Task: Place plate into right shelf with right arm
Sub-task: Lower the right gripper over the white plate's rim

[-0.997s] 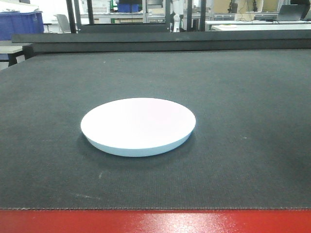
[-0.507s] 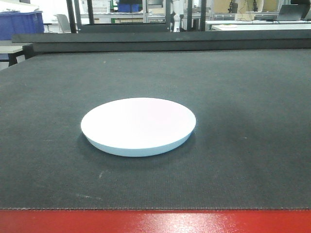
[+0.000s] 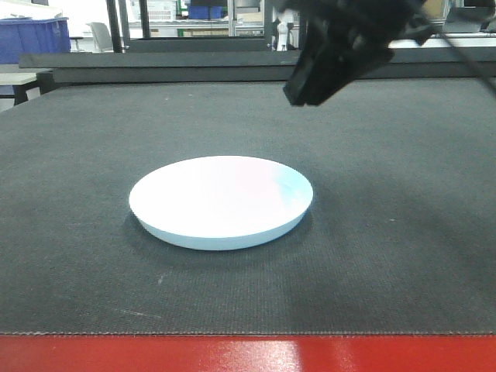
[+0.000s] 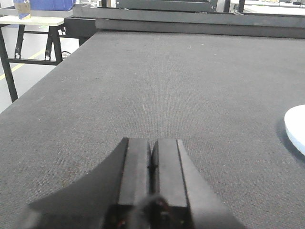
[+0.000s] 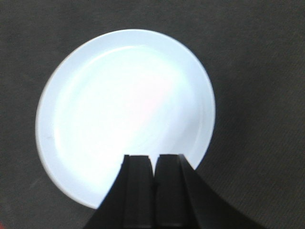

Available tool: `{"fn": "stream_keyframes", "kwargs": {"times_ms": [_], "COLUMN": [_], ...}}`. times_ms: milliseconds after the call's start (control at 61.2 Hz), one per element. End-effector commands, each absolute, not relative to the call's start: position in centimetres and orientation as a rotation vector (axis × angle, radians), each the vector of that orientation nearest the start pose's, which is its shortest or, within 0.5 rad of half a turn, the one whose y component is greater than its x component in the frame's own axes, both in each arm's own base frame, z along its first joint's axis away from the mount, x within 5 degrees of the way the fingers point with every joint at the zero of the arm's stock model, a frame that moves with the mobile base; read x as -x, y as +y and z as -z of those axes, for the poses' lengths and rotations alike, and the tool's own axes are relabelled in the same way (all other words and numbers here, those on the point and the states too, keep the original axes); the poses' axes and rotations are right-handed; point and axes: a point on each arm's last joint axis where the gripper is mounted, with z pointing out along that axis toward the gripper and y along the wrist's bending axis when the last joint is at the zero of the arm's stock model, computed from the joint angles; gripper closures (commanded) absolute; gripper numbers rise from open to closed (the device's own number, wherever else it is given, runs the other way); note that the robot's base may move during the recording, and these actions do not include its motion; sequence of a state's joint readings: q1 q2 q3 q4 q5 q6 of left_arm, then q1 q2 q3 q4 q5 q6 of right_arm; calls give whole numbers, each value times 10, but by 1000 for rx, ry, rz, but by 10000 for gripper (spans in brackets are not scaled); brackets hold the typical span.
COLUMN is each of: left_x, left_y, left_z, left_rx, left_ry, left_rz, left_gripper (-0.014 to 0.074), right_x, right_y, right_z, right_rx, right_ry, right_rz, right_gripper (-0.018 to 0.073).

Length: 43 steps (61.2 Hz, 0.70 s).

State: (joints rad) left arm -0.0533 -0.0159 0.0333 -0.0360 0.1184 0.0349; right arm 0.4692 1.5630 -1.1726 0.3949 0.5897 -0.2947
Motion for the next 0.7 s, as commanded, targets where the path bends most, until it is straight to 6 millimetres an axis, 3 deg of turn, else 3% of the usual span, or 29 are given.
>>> {"fn": "stream_keyframes", "kwargs": {"times_ms": [0,49,163,229,686], "left_x": [-56,-56,-56,-56,-56], "left_y": [-3,-3,-3,-3,-3], "left_z": [-197,-197,-197,-197,-197], "left_rx": [-33,-33,-33,-33,-33], "left_ry": [1535,1535,1535,1535,1535], "left_rz": [50,50,50,50,50], "left_gripper": [643,643,643,643,643], "right_x": [-301,-303,-307,-309,-327], "right_y": [172,174,176,176,183], "right_z": [-303,-298,-290,-288,-253], "right_rx": [629,641,642,638,628], "right_ry": [2257,2268,2291,2289,2347], "right_rz": [-462,-456,-452,-450,-424], "right_gripper": [440,358,64,-42,-63]}}
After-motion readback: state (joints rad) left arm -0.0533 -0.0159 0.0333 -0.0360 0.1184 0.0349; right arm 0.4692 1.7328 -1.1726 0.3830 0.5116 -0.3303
